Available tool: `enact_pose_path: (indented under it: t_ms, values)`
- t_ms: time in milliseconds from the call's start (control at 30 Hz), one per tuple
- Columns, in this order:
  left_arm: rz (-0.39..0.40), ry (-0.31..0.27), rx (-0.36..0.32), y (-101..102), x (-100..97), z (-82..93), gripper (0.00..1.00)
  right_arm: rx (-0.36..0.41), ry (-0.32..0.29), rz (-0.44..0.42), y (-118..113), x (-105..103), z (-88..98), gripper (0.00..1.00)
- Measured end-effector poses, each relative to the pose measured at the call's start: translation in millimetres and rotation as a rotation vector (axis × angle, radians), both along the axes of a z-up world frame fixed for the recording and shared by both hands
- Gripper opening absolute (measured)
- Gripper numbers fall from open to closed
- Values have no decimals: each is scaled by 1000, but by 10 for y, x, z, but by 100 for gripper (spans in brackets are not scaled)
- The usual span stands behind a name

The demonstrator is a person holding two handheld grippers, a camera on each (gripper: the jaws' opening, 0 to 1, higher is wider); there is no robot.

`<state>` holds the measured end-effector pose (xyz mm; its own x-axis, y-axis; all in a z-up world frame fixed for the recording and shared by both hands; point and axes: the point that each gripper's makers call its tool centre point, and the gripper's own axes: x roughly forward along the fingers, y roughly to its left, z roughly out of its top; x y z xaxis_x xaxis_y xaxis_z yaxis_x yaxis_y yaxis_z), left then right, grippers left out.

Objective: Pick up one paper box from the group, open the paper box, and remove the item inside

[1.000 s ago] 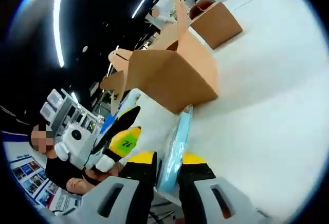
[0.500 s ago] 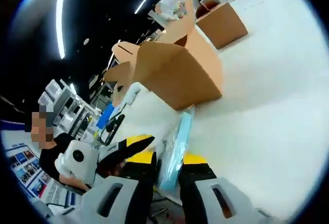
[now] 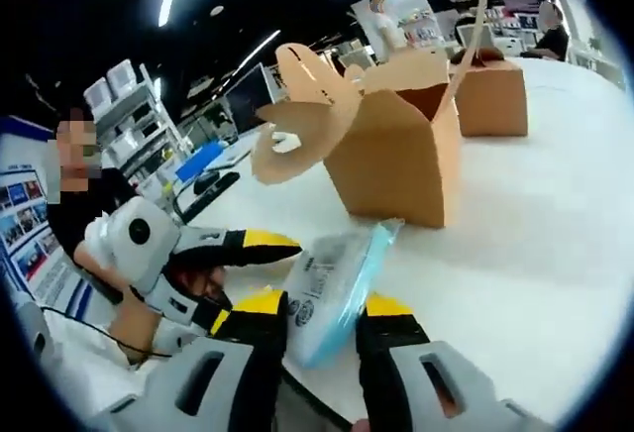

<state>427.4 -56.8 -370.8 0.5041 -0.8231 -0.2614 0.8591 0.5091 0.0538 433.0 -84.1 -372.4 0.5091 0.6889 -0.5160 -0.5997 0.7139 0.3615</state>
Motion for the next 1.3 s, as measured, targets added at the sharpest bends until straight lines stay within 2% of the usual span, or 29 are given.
enact_pose_path:
  t_ms: [33, 267, 333, 533, 800, 933, 1100, 1167, 1300]
  values:
    - [-5, 20, -14, -10, -6, -3, 44, -11, -11, 8, -6, -3, 1, 30]
    - [-6, 29, -26, -3, -19, -16, 45, -98, -92, 70, -27, -8, 24, 34]
    - [-1, 35, -32, 15, -3, -10, 43, -95, -133, 46, -48, 48, 67, 35]
    - [13, 31, -41, 47, 39, 20, 39, -114, -140, 62, -68, 40, 94, 42]
    - [22, 25, -54, 76, 70, 16, 39, -130, -127, 62, -177, 31, 38, 39]
    - [24, 36, -52, 111, 97, 3, 39, -102, -115, 46, -234, 11, 85, 36]
    - [31, 47, -46, 122, 92, -12, 39, -77, -94, 54, -189, -16, 19, 35]
    - [37, 49, -44, 134, 89, -27, 39, -43, -75, 45, -174, -34, 35, 34]
    - [35, 58, -39, 153, 84, -32, 39, -38, -73, 49, -161, -73, 41, 33]
